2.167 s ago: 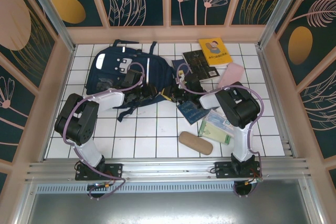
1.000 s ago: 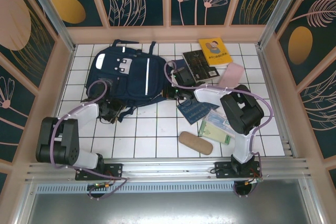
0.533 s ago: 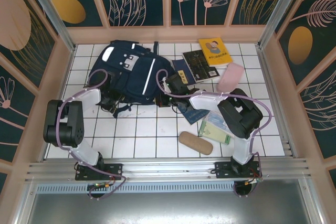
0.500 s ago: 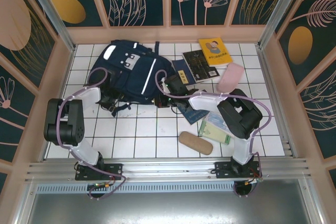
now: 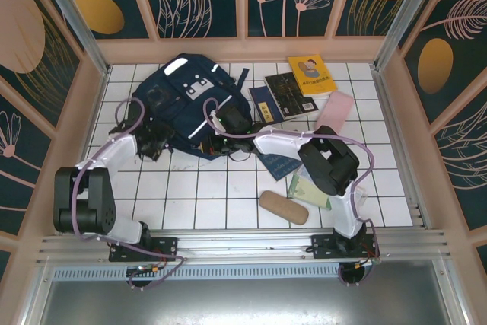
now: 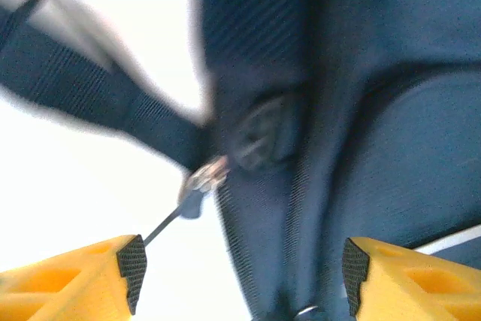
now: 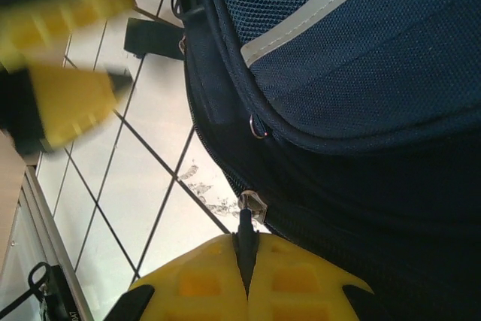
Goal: Pack books, pencil case, and school supplies into a backpack
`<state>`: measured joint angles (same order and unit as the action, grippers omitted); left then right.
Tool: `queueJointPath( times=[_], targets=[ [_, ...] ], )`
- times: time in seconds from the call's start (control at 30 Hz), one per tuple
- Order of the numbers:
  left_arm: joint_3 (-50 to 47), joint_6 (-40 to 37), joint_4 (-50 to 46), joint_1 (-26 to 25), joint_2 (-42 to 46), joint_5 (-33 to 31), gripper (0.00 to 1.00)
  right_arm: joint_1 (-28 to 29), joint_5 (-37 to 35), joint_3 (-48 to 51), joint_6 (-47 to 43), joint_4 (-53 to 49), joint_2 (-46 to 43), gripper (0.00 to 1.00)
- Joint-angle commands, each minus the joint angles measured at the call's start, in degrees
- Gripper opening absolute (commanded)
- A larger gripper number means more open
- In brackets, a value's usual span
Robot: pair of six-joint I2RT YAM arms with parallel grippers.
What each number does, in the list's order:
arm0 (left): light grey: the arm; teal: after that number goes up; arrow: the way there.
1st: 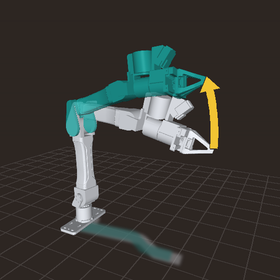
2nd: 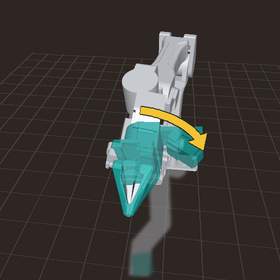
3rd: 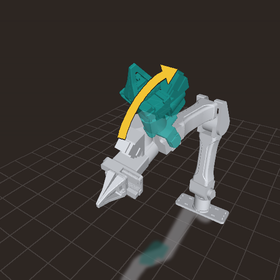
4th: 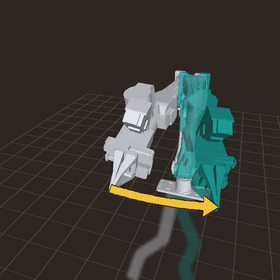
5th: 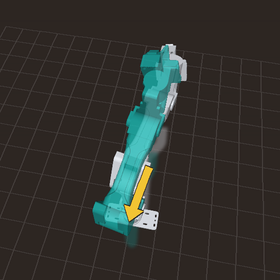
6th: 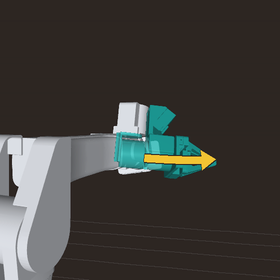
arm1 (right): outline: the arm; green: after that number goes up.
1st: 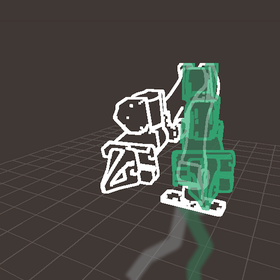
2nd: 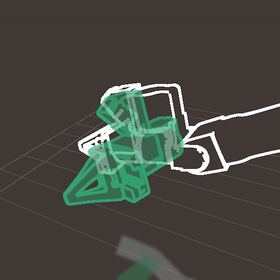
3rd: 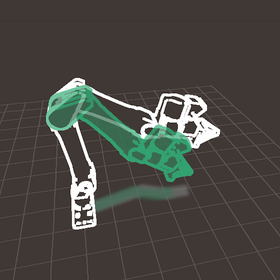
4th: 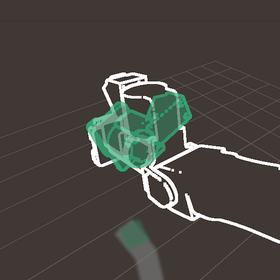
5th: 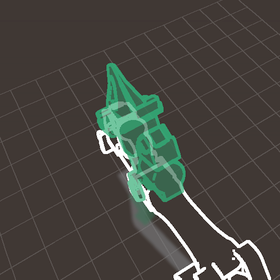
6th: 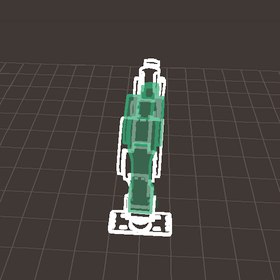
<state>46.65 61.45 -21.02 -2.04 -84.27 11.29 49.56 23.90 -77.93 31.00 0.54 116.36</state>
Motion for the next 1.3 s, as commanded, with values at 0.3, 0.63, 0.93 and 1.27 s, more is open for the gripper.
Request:
queueJointPath(
  times=[0.3, 0.63, 0.93, 1.27],
  targets=[
    [-6.7, 9.3, 10.9, -0.6, -2.2, 12.2, 0.68, 0.3, 3.0, -3.6, 3.3, 2.2, 2.0, 0.00],
    [-5.5, 9.9, 13.6, -1.1, -4.7, 13.3, 0.56, 0.7, 3.3, -4.3, 3.3, 1.5, 2.7, 0.00],
    [-5.7, 9.2, 14.5, -1.3, -6.7, 11.6, 0.37, 1.1, 3.3, -4.8, 1.9, 0.0, 2.5, 0.00],
    [-5.2, 6.1, 11.8, -1.1, -7.7, 6.5, 0.00, 0.6, -1.5, -1.4, -3.1, -6.7, -0.8, 0.00]
  ],
)
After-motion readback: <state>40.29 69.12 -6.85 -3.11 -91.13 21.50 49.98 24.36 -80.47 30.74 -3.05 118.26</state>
